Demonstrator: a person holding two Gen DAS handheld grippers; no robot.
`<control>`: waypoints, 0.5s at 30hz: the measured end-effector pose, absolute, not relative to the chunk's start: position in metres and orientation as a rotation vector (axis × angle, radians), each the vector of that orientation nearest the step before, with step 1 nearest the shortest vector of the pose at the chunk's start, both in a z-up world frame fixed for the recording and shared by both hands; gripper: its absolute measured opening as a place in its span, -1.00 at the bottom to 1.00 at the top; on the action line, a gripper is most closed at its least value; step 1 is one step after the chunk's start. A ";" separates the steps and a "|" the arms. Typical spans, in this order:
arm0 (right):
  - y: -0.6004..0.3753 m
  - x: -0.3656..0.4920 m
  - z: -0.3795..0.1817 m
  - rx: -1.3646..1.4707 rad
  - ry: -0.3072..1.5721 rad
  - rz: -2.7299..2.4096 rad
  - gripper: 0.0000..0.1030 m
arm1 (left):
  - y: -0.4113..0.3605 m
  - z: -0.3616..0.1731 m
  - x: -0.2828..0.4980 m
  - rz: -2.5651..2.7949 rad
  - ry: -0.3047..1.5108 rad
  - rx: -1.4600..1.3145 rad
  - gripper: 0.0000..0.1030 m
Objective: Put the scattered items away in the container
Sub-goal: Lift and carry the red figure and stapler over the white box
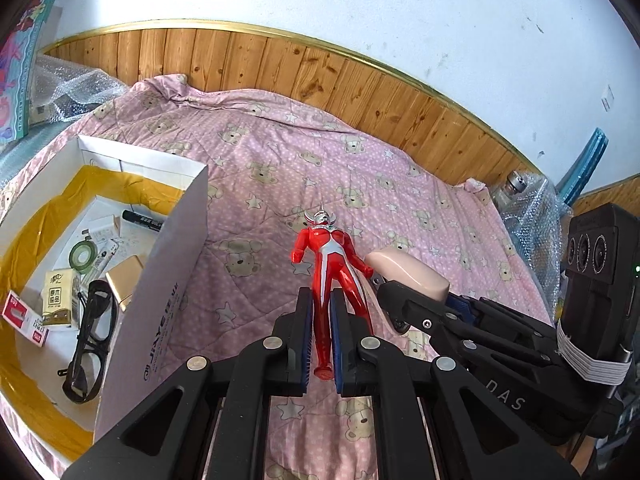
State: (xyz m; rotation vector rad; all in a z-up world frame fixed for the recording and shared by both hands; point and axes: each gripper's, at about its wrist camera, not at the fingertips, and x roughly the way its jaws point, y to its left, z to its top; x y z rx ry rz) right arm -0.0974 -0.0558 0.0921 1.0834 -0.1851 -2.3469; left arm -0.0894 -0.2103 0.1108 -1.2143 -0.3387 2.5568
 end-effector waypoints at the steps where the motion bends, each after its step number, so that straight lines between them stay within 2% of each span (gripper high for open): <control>1: -0.060 -0.095 0.094 1.078 -0.179 -2.344 -0.47 | -0.215 0.113 -0.087 2.560 -0.348 -1.209 -0.83; 15: -0.133 -0.065 0.122 1.013 -0.071 -2.295 -0.47 | -0.290 0.134 -0.055 2.632 -0.478 -1.127 -0.83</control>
